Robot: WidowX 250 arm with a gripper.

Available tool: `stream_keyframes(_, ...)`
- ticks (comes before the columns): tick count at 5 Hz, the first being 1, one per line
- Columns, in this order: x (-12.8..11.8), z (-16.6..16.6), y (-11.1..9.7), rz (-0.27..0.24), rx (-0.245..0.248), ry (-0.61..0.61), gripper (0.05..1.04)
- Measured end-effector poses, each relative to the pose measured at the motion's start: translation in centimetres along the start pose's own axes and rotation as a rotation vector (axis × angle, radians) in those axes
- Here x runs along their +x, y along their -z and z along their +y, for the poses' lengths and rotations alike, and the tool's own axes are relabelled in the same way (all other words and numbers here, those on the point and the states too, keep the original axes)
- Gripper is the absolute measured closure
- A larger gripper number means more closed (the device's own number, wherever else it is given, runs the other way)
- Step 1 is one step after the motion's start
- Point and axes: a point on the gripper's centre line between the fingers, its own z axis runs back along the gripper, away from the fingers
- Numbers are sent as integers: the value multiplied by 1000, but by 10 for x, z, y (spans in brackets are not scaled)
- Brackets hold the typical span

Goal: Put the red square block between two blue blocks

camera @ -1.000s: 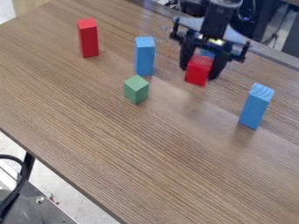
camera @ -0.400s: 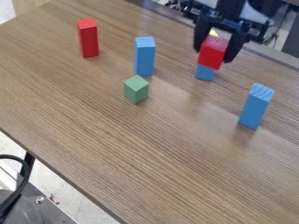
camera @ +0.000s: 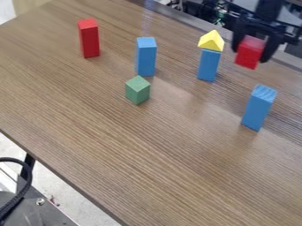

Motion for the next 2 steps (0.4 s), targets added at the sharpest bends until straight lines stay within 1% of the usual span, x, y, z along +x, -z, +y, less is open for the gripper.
stream_keyframes(1,12,-16,19,11,4,18,494)
stream_keyframes(2,13,-21,26,18,13,25,494)
